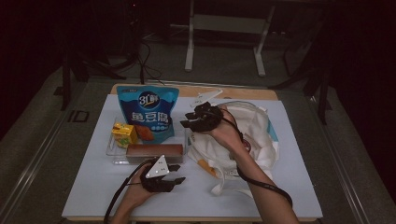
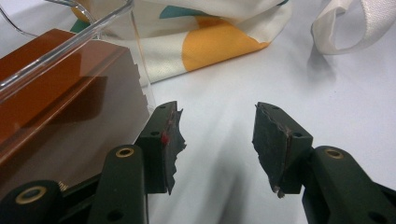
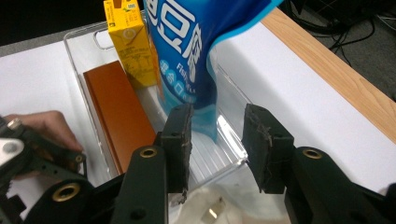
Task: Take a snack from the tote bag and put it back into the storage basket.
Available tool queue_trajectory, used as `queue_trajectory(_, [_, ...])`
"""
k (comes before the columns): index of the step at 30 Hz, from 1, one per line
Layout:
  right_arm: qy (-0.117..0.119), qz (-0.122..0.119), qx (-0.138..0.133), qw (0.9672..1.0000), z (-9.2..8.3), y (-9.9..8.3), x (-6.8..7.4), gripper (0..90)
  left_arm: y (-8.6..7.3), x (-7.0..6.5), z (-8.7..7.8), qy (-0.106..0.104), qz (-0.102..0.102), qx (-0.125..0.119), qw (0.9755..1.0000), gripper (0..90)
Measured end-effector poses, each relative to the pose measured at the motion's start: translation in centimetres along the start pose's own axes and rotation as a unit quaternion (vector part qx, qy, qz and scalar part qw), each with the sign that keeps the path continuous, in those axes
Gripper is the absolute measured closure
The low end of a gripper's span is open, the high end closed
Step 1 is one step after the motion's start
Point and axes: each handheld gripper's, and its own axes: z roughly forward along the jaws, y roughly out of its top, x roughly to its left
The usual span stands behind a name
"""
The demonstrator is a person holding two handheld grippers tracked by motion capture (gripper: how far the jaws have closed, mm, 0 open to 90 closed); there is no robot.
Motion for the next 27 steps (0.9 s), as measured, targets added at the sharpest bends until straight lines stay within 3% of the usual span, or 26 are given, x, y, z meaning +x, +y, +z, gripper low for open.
queue_trajectory(27, [-0.008,-0.013,0.03,0.9994,-3.5,-2.9,-1.5,61.9,0.0,0.0,0.0,0.0,0.002,0.003,1.0,50.9])
